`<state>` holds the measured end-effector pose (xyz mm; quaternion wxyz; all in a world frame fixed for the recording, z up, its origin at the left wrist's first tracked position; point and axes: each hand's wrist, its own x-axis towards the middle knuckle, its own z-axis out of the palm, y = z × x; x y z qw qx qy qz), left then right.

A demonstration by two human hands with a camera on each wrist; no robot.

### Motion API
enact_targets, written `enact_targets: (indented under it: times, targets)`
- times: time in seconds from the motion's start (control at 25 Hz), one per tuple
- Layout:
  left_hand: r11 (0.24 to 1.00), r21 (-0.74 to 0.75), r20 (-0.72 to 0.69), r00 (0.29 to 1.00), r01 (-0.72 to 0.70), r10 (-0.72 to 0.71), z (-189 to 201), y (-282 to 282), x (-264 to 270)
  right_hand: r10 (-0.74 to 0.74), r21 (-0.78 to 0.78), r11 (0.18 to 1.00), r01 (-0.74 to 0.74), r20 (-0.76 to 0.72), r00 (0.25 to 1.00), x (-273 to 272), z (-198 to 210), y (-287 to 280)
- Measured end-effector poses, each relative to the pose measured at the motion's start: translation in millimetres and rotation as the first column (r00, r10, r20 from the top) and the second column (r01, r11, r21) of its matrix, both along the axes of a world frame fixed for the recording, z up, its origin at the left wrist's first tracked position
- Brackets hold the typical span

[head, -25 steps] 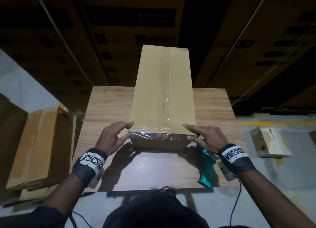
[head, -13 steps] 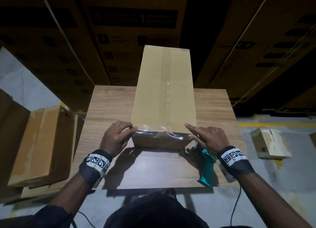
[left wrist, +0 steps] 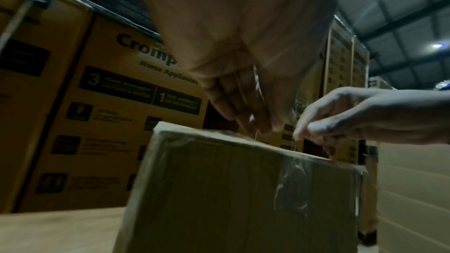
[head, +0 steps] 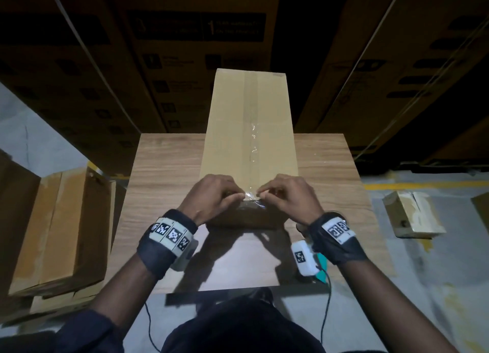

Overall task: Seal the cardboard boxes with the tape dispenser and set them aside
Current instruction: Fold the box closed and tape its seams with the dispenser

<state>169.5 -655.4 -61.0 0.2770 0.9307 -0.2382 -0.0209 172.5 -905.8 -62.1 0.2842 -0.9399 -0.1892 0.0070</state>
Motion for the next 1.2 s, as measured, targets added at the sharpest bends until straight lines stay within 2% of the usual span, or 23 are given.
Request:
enact_targets:
  times: [0.08,0.24,0.52,0.72,0.84,1.0,1.2]
  targets:
    - [0.994,0.098,-0.076,0.996,0.055,-0.047,3,-15,5,0.018,-0.057,0.998,-0.022,-0.075,0.997,6,-7,12]
    - [0.996,0.074,-0.141,0.989,0.046,-0.035,1,-21,10,-0.018,-0.094,0.996,0.011,-0.076,0.997,8,-13,18]
    - [0.973,0.219,-0.221,0.975,0.068,-0.019,11,-40,26,0.051,-0.245,0.966,-0.080,-0.120,0.991,19,-5,24]
    - [0.989,0.147,-0.260,0.965,0.025,0.015,3,-44,27,-0.001,-0.296,0.954,-0.044,-0.153,0.988,22,-8,30]
    - [0.989,0.140,-0.235,0.968,-0.057,0.089,-5,-47,25,-0.015,-0.320,0.947,-0.034,-0.148,0.989,22,-11,37]
    - [0.992,0.083,-0.233,0.966,-0.097,0.114,-8,-44,21,0.020,-0.304,0.950,-0.066,-0.152,0.988,23,-11,32]
    - [0.993,0.038,-0.254,0.960,-0.113,0.119,-8,-20,14,0.062,-0.240,0.968,-0.078,-0.071,0.996,12,-14,4]
